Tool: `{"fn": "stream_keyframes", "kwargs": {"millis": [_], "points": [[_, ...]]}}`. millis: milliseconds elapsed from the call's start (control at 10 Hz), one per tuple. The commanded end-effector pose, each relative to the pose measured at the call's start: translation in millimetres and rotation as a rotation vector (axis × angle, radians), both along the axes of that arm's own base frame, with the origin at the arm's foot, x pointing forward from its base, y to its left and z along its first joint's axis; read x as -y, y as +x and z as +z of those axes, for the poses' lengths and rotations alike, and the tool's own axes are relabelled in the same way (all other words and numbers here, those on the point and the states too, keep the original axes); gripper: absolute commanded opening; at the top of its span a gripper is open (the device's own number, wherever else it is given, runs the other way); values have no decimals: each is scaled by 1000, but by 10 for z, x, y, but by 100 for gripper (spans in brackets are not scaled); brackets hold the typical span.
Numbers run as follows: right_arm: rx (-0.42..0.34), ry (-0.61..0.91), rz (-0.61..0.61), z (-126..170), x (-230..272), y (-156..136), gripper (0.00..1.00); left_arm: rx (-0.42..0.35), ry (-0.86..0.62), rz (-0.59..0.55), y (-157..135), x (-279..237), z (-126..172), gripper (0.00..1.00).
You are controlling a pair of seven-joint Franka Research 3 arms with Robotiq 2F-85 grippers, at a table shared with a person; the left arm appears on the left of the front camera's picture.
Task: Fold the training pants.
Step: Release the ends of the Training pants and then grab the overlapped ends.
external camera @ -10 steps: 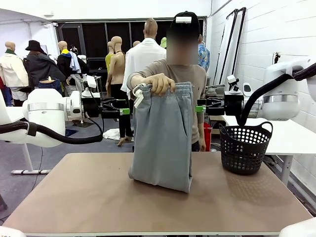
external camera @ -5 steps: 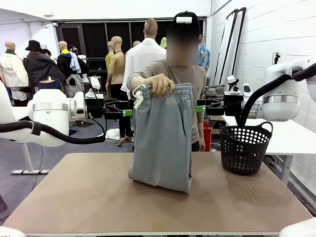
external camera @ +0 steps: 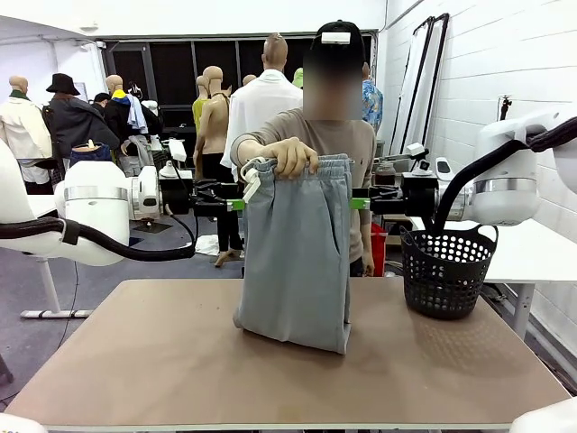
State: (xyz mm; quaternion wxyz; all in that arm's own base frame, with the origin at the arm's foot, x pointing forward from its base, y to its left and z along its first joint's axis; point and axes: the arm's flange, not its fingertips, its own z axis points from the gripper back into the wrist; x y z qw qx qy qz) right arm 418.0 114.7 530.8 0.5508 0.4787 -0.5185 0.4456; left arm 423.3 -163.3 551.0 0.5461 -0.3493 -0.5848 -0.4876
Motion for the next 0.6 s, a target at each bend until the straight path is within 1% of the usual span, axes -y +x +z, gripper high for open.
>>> {"fn": "stream_keyframes", "kwargs": {"millis": [0,300,400,500], "points": [[-30,45,26,-27,-25,-46,100,-22,13,-18,36,31,30,100],[-30,40,40,-36,-48,-125,100,-30,15,-24,53,68,19,100],[-23,36,25,-24,-53,-143,100,-31,15,-30,63,88,17,100],[3,32,8,-15,-98,-177,100,-30,15,-32,73,106,20,100]]}}
